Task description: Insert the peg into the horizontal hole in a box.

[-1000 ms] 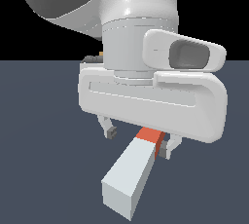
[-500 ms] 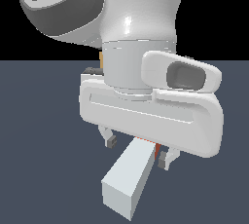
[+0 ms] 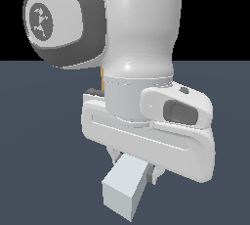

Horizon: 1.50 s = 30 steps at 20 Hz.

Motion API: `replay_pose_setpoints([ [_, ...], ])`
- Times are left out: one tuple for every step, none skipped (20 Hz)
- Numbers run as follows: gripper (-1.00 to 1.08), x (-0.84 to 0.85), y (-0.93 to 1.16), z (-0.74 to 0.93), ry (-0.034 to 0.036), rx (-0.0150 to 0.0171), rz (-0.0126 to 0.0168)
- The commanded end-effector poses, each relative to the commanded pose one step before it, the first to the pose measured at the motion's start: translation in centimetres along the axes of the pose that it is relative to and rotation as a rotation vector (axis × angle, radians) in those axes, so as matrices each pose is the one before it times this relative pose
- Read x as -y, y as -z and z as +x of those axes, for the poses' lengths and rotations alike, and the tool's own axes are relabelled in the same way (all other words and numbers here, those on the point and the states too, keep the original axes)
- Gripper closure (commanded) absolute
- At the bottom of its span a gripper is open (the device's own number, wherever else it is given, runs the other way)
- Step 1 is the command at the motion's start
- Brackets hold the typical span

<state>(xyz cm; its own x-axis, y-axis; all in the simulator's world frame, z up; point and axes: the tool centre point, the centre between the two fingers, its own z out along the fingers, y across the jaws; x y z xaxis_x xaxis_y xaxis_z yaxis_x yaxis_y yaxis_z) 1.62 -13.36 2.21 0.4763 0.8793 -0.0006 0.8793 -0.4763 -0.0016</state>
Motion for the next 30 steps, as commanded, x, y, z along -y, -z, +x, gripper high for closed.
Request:
replay_pose_setpoints([
  [1.08,-0.075,-0.017,0.028,-0.00002,-0.00056,-0.00156],
  [1.08,0.0,0.0,0.0,0.0,0.0,0.0],
  [1.08,0.0,0.0,0.0,0.0,0.0,0.0],
  [1.08,0.0,0.0,0.0,0.0,0.0,0.0],
  [1.08,0.0,0.0,0.0,0.0,0.0,0.0],
  [1.08,0.0,0.0,0.0,0.0,0.0,0.0],
  [1.08,0.0,0.0,0.0,0.0,0.0,0.0],
  [1.08,0.0,0.0,0.0,0.0,0.0,0.0],
  [1.08,0.0,0.0,0.0,0.0,0.0,0.0],
  [1.08,0.001,0.023,-0.025,0.0,0.0,0.0],
  [1.08,-0.005,0.024,0.029,0.00145,0.00021,0.00008],
  [1.08,-0.005,0.099,0.117,0.00486,0.00007,-0.00003],
  [1.08,-0.009,0.166,0.19,0.00802,0.0001,-0.00005],
  [1.08,-0.013,0.232,0.266,0.0112,0.00014,-0.00007],
  [1.08,-0.016,0.297,0.34,0.01433,0.00018,-0.00009],
  [1.08,-0.018,0.36,0.413,0.0174,0.0002,-0.00011],
  [1.08,-0.02,0.422,0.486,0.02041,0.00023,-0.00012],
  [1.08,-0.022,0.482,0.556,0.02333,0.00024,-0.00013],
  [1.08,-0.023,0.54,0.624,0.02618,0.00024,-0.00014],
  [1.08,-0.024,0.596,0.691,0.02893,0.00023,-0.00014],
  [1.08,-0.023,0.65,0.756,0.03161,0.00021,-0.00014],
  [1.08,-0.023,0.702,0.82,0.0342,0.00018,-0.00013],
  [1.08,-0.022,0.752,0.882,0.03671,0.00014,-0.00012],
  [1.08,-0.02,0.772,0.91,0.03779,0.00009,-0.00011],
  [1.08,-0.017,0.715,0.847,0.03508,0.00001,-0.00007],
  [1.08,-0.014,0.65,0.775,0.032,-0.00007,-0.00004],
  [1.08,-0.011,0.586,0.702,0.02891,-0.00012,-0.00002],
  [1.08,-0.009,0.524,0.63,0.02591,-0.00015,-0.00001],
  [1.08,-0.007,0.464,0.56,0.02296,-0.00018,0.00001],
  [1.08,-0.005,0.404,0.49,0.02005,-0.00021,0.00002],
])
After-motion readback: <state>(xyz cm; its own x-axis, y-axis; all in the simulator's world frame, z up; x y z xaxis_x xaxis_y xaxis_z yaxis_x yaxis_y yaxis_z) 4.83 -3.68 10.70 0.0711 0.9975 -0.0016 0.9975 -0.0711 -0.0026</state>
